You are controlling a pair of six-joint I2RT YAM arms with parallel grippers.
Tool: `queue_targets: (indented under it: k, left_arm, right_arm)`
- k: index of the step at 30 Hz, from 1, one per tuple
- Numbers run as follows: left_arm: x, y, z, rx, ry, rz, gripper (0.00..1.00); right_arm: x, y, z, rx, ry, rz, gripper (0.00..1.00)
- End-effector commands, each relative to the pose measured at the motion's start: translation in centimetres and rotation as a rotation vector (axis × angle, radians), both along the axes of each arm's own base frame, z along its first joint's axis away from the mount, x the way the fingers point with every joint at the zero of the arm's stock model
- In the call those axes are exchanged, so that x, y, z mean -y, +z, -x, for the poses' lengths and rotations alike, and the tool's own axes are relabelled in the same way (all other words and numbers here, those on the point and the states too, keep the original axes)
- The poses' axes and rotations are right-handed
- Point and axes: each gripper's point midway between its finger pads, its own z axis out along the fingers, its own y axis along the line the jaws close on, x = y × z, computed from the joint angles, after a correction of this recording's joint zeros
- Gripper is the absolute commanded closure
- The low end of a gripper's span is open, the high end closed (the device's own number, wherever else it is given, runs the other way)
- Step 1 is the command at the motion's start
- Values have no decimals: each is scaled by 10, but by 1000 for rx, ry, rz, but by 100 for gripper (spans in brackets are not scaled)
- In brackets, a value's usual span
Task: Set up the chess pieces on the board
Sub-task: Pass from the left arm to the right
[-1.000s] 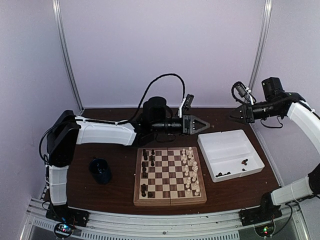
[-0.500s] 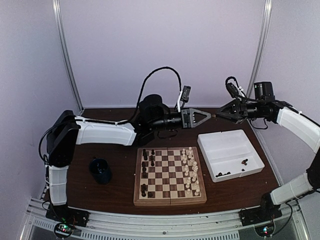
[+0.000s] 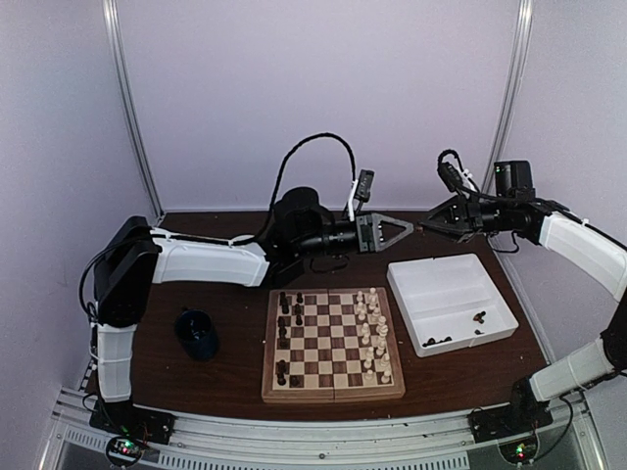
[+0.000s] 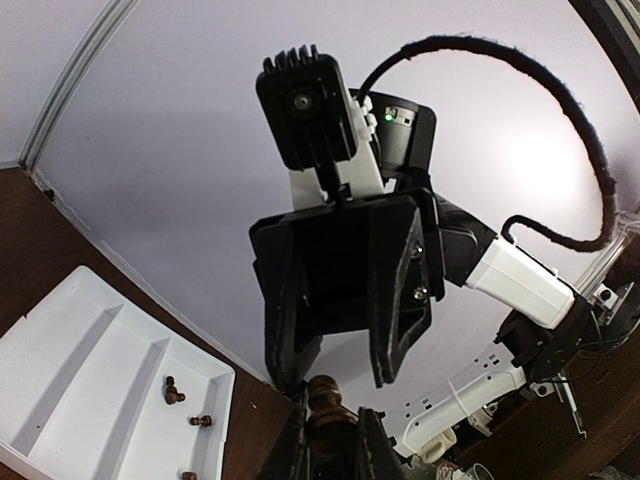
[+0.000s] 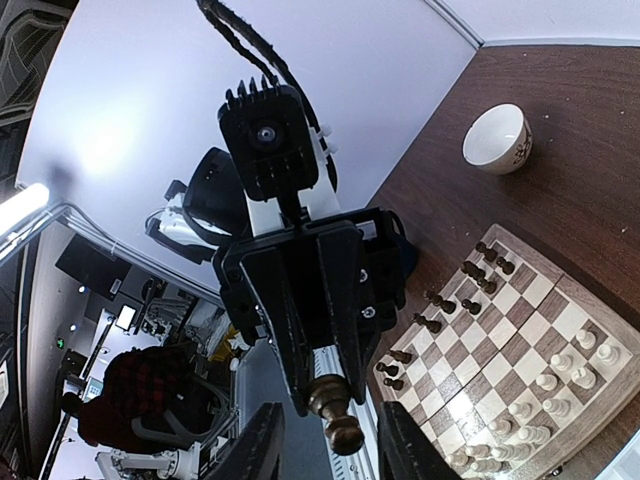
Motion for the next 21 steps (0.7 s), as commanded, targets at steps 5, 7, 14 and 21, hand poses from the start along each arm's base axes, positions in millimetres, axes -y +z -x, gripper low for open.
queue_targets:
  k: [5, 7, 14, 21]
  left_arm:
    - [1, 20, -2, 36, 7, 75, 90]
    - [1, 20, -2, 37, 7, 77, 90]
    - [0, 19, -3, 30, 17, 80, 90]
    - [4, 13, -5, 13, 9, 67, 90]
  right_arm:
    - [-2, 3, 7, 23, 22, -15, 63]
    - [-2, 1, 7, 23, 17, -12, 62]
    - [-2, 0, 8, 22, 20, -12, 68]
    - [-2, 3, 8, 38, 22, -14, 81]
